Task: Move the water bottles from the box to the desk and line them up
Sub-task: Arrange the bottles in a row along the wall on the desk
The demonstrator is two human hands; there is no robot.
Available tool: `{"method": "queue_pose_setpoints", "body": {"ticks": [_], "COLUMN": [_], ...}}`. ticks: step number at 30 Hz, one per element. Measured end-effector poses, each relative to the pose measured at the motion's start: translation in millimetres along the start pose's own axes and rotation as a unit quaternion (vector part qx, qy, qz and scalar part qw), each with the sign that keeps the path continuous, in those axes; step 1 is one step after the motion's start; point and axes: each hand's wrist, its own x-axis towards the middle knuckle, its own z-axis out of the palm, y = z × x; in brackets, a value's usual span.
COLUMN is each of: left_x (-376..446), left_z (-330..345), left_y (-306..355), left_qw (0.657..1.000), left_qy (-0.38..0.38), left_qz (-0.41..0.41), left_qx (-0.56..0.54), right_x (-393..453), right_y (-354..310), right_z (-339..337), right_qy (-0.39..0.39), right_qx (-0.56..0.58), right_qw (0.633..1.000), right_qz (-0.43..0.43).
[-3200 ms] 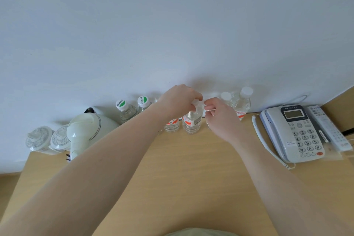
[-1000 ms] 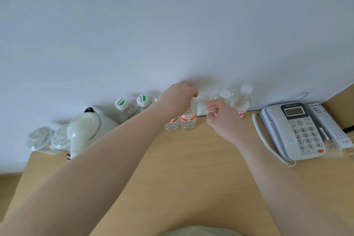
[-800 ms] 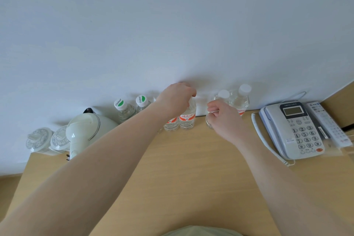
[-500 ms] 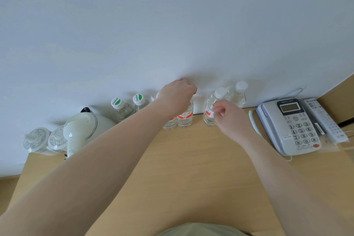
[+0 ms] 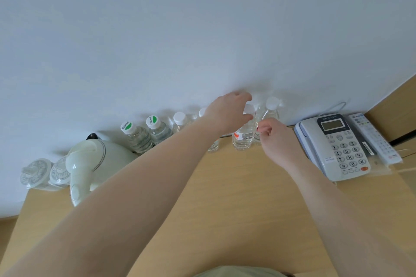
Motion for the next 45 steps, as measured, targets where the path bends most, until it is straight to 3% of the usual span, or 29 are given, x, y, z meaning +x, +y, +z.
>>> {"method": "queue_pose_setpoints", "body": {"ticks": [26,39,45], "left_x": [3.2,2.0,1.1], "left_z": [-9.5,-1.8,-2.9], "left_y": [4.9,1.9,2.5], "left_qw": [0.996,0.998,0.998], "left_qy": [-0.039,-0.036,-0.034], "left_qz": [0.008,-0.012,-0.010], "left_qx": [0.082,0.048,0.057], "right_x": [5.0,6.8,7.2], "right_y": [2.8,6.1,11.7], "right_z": [5.8,8.0,3.5], "right_qy": [-0.029,-0.036,0.018], "right_qx": [-0.022,-0.016,0.018], "right_qw": [0.999,0.999,0.999], "right_qz": [0.002,-0.002,0.030]}}
